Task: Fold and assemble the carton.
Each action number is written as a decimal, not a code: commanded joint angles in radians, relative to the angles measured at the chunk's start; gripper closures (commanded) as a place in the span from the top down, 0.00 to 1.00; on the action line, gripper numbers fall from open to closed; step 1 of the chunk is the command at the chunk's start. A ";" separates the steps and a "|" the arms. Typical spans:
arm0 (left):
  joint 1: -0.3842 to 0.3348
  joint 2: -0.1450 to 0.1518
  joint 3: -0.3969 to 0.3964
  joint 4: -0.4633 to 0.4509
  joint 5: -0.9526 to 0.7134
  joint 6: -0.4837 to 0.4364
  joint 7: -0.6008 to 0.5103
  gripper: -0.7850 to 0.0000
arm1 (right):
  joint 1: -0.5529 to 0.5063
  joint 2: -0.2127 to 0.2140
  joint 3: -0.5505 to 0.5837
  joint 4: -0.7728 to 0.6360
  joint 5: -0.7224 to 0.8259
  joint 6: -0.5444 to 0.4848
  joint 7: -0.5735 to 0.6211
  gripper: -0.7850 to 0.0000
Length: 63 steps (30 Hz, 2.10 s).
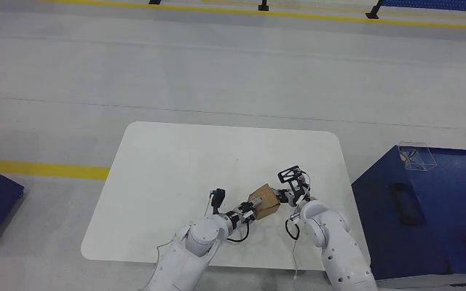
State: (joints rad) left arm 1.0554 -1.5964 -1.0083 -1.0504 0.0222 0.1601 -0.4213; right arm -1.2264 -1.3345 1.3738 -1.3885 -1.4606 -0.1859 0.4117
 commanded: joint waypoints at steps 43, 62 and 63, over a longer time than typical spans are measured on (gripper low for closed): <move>0.093 0.077 0.066 -0.206 0.869 -0.256 0.261 1.00 | 0.162 -0.001 -0.032 0.138 0.126 0.075 0.175 1.00; 0.062 0.094 0.190 -0.086 1.486 -0.236 0.418 1.00 | 0.320 -0.017 -0.159 0.339 0.144 -0.127 0.113 1.00; 0.062 0.091 0.193 -0.083 1.477 -0.228 0.444 1.00 | 0.319 -0.016 -0.153 0.342 0.147 -0.122 0.109 1.00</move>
State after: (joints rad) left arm 1.1173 -1.5014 -0.8186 -1.1357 1.5129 -0.0765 -0.0128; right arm -0.9067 -1.3520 1.2144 -1.0495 -1.3168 -0.3132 0.5248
